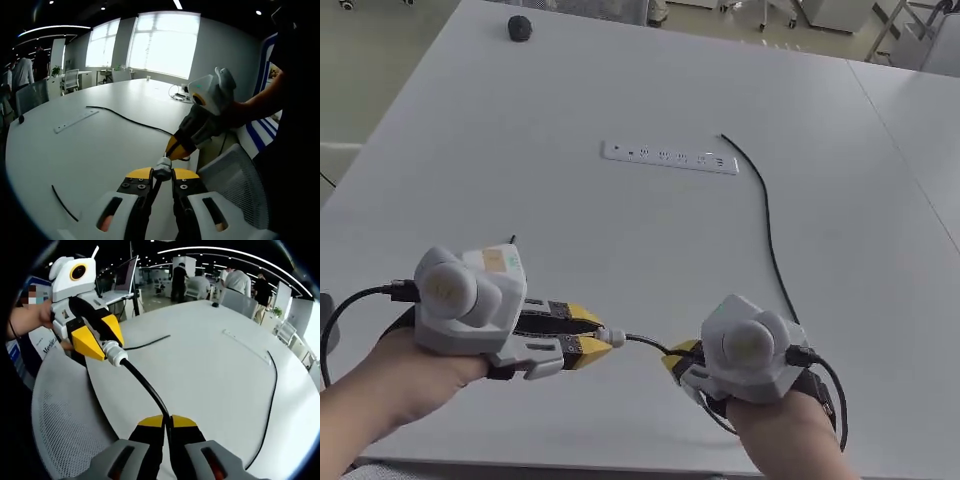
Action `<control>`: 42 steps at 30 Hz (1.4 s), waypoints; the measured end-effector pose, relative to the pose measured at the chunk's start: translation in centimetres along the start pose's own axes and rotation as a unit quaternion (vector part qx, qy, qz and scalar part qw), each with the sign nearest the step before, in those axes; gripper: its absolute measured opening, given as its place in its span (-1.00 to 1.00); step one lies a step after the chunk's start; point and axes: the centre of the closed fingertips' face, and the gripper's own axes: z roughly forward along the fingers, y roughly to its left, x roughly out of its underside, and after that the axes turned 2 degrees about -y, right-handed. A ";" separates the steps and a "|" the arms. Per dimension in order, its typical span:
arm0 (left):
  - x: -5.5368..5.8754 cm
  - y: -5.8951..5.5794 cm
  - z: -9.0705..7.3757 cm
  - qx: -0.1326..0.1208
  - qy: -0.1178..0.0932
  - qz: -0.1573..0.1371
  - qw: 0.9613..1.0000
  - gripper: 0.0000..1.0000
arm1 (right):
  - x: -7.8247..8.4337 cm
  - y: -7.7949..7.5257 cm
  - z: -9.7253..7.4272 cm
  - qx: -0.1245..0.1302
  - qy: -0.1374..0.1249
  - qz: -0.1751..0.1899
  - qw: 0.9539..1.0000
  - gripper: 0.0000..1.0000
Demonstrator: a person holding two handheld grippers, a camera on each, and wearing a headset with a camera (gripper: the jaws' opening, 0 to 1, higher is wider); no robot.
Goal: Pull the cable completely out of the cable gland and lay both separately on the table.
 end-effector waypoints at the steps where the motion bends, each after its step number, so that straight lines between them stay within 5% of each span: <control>1: 0.0 0.0 0.0 0.000 0.000 0.000 1.000 -0.70 | 0.1 0.0 0.0 -0.001 0.002 0.002 1.000 -1.00; 6: 0.2 0.1 -0.2 -0.003 0.002 -0.002 1.000 -0.70 | 0.3 0.5 0.1 -0.011 0.003 0.011 1.000 -1.00; 18: 0.9 0.4 -0.4 -0.009 0.008 -0.003 1.000 -0.70 | -1.9 2.4 -0.9 -0.039 -0.035 -0.046 0.998 -0.80; 27: 1.0 0.1 -0.2 -0.009 0.010 -0.004 1.000 -0.70 | -4.7 4.5 -1.0 -0.045 -0.046 -0.133 0.989 -0.76; 37: 1.0 0.0 -0.2 -0.010 0.010 -0.007 1.000 -0.70 | -5.6 5.4 -1.0 -0.044 -0.041 -0.193 0.979 -0.92; 39: 1.0 0.0 -0.2 -0.009 0.010 -0.007 1.000 -0.70 | -5.5 5.5 -1.0 -0.038 -0.036 -0.225 0.973 -0.96; 42: 1.0 -0.1 -0.1 -0.008 0.012 -0.006 1.000 -0.70 | -5.4 5.5 -0.9 -0.038 -0.035 -0.227 0.973 -0.98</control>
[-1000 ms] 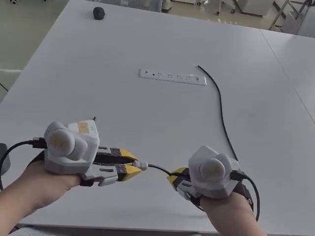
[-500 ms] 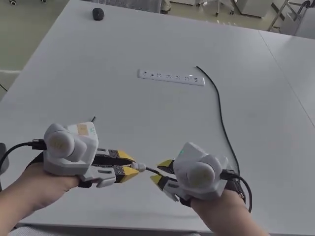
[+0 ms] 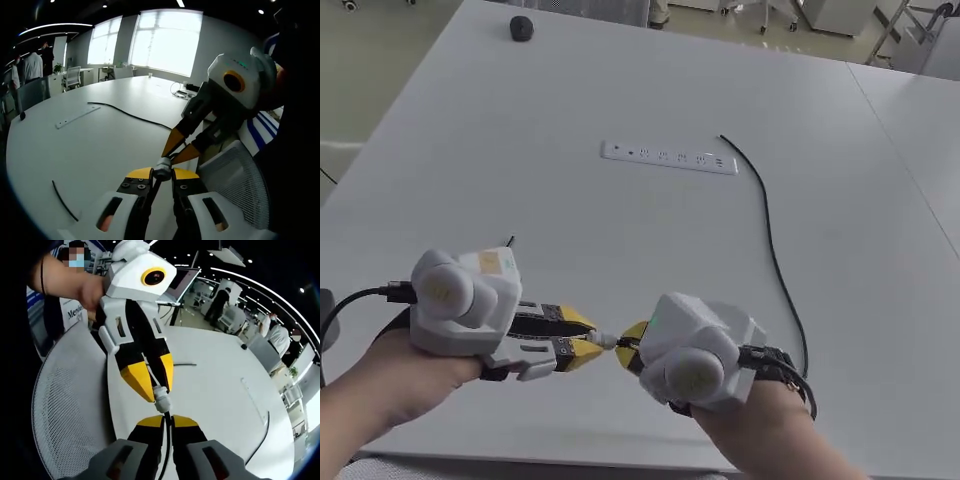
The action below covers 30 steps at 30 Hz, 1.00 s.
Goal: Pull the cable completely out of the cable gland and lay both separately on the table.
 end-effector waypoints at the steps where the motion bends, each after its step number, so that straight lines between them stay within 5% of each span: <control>1: 0.0 0.0 0.0 0.000 0.000 0.001 1.000 -0.70 | 0.0 -0.1 0.0 0.001 0.000 -0.001 1.000 -0.99; 4: -0.2 0.1 0.0 -0.001 -0.004 -0.001 1.000 -0.70 | 0.0 -0.4 0.0 0.007 -0.001 -0.007 1.000 -1.00; 14: -0.5 0.2 -0.1 -0.003 -0.007 -0.001 1.000 -0.70 | 1.9 -1.6 0.0 0.022 0.012 0.056 0.998 -1.00; 19: -0.4 0.1 0.0 -0.002 -0.006 -0.002 1.000 -0.70 | 3.5 -2.0 0.0 0.026 0.020 0.110 0.993 -1.00; 24: -0.3 0.1 0.0 0.000 -0.005 -0.002 1.000 -0.70 | 4.8 -2.3 0.0 0.024 0.023 0.171 0.985 -1.00; 28: -0.4 0.1 0.1 0.000 -0.006 -0.001 1.000 -0.70 | 5.1 -2.3 0.1 0.013 0.009 0.257 0.966 -1.00; 30: -0.5 0.1 0.2 0.001 -0.005 0.001 1.000 -0.70 | 5.6 -2.5 0.2 0.019 0.016 0.257 0.966 -1.00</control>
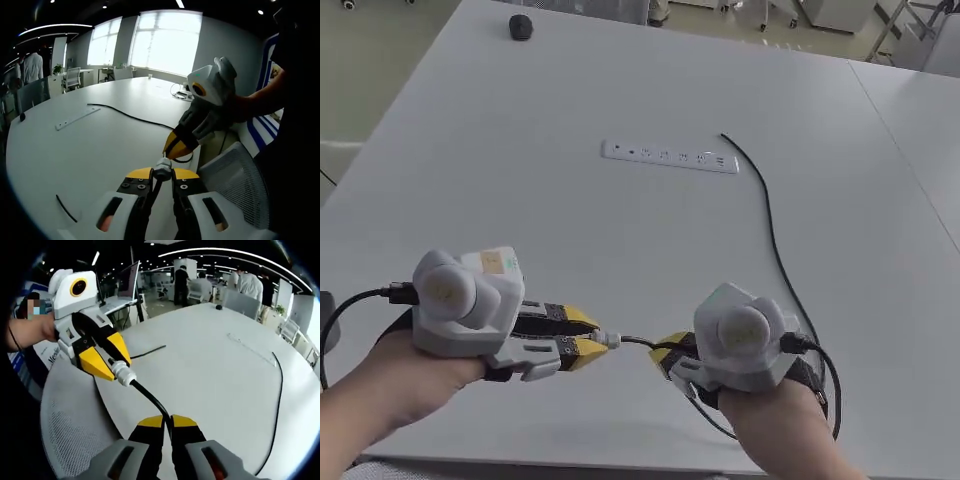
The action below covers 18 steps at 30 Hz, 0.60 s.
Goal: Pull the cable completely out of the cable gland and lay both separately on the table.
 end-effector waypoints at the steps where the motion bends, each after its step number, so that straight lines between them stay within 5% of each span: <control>1: 0.0 0.0 0.0 0.000 0.000 0.000 1.000 -0.70 | 0.2 0.0 0.1 0.000 0.003 0.008 1.000 -1.00; 12: 0.1 0.1 -0.1 0.001 0.002 0.002 1.000 -0.70 | 1.6 -0.7 0.1 0.005 0.016 0.049 0.999 -1.00; 18: 0.1 0.2 -0.2 -0.001 0.002 0.000 1.000 -0.70 | 1.5 -0.3 -0.1 0.003 0.010 0.017 1.000 -1.00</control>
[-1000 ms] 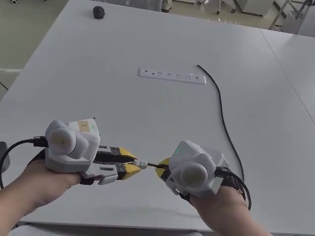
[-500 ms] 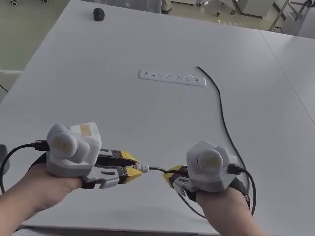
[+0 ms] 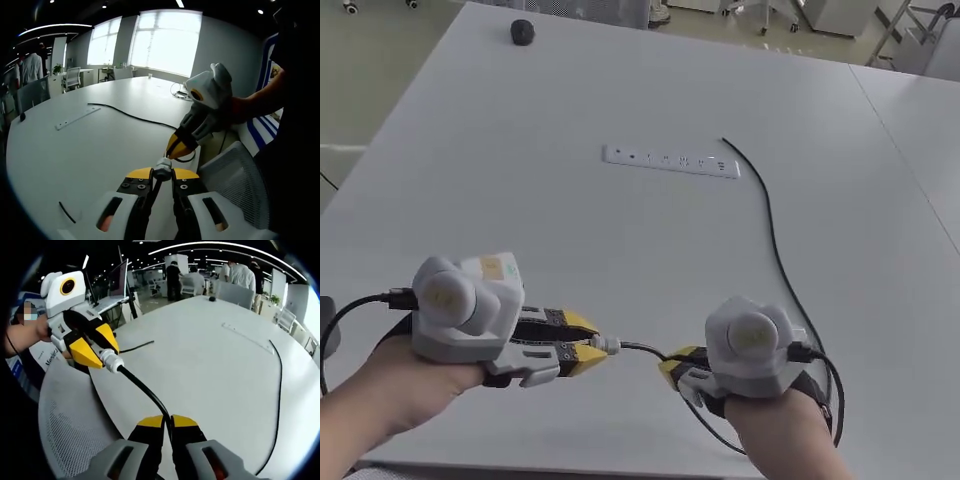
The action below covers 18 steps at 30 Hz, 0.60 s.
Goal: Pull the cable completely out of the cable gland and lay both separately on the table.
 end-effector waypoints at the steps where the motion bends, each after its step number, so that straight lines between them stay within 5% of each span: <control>1: 0.0 0.0 0.0 -0.001 0.000 -0.001 1.000 -0.70 | -0.1 0.1 0.0 -0.003 -0.005 -0.004 1.000 -0.99; 7: 0.0 0.1 -0.1 -0.007 0.000 0.000 1.000 -0.70 | -0.5 0.6 -0.5 -0.006 -0.017 -0.049 0.999 -0.95; 12: 0.2 0.1 -0.1 -0.007 0.001 -0.003 1.000 -0.70 | -2.0 1.5 -1.0 -0.003 -0.041 -0.078 0.996 -0.64; 18: 0.1 -0.1 0.0 -0.006 0.002 -0.002 1.000 -0.70 | -4.6 4.2 -1.3 -0.015 -0.054 -0.195 0.979 -0.76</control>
